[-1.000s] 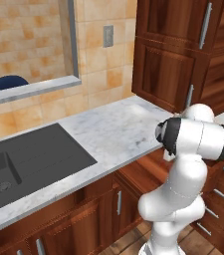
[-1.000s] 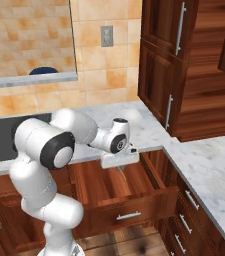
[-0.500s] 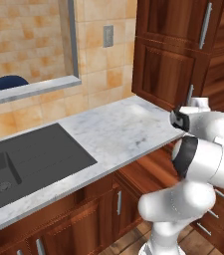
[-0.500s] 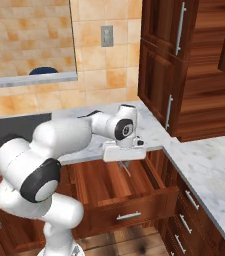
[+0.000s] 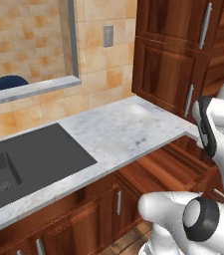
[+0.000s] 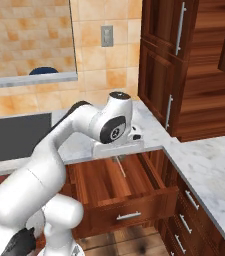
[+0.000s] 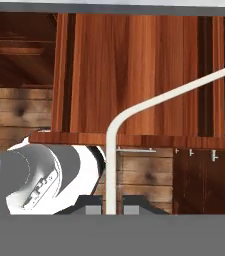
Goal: Take a straw from the drawer in front and place it inside the glass cup on the dining counter.
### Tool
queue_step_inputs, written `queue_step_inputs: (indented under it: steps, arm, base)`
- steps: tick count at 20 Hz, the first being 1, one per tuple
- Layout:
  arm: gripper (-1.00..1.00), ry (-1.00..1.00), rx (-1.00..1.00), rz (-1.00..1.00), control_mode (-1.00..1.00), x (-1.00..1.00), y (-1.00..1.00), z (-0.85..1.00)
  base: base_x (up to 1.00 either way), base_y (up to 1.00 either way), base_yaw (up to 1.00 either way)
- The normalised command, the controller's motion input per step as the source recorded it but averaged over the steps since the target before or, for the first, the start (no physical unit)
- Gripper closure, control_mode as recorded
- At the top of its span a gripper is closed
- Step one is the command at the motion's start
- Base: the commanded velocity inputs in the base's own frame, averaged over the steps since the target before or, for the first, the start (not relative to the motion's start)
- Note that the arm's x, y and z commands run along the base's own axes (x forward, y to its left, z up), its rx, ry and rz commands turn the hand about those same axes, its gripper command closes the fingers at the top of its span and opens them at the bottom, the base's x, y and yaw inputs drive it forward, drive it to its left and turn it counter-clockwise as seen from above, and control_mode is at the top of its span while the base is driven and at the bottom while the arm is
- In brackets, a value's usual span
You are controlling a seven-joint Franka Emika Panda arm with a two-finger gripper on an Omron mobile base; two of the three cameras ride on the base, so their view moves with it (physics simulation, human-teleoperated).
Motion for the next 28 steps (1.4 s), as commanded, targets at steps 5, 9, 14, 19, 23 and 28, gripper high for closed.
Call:
queue_step_inputs:
  steps: [5,9,14,19,23,28]
  arm:
    - [1.00,-0.29,0.00,0.00,-1.00,-0.40,0.41,0.57]
    - [1.00,-0.04,0.00,0.00,-1.00,-0.02,0.54,0.29]
    - [1.00,0.06,0.00,0.00,-1.00,0.07,0.43,0.14]
    - [1.00,0.07,0.00,0.00,-1.00,0.05,0.20,0.04]
    - [1.00,0.01,0.00,0.00,1.00,-0.21,0.02,0.00]
    - [1.00,0.00,0.00,0.00,1.00,0.00,0.00,0.00]
  base:
    - [0.00,0.00,0.00]
    - [0.00,0.00,0.00]
    - [0.00,0.00,0.00]
    - [0.00,0.00,0.00]
    - [-0.50,0.03,0.00]
    - [-1.00,0.33,-0.01]
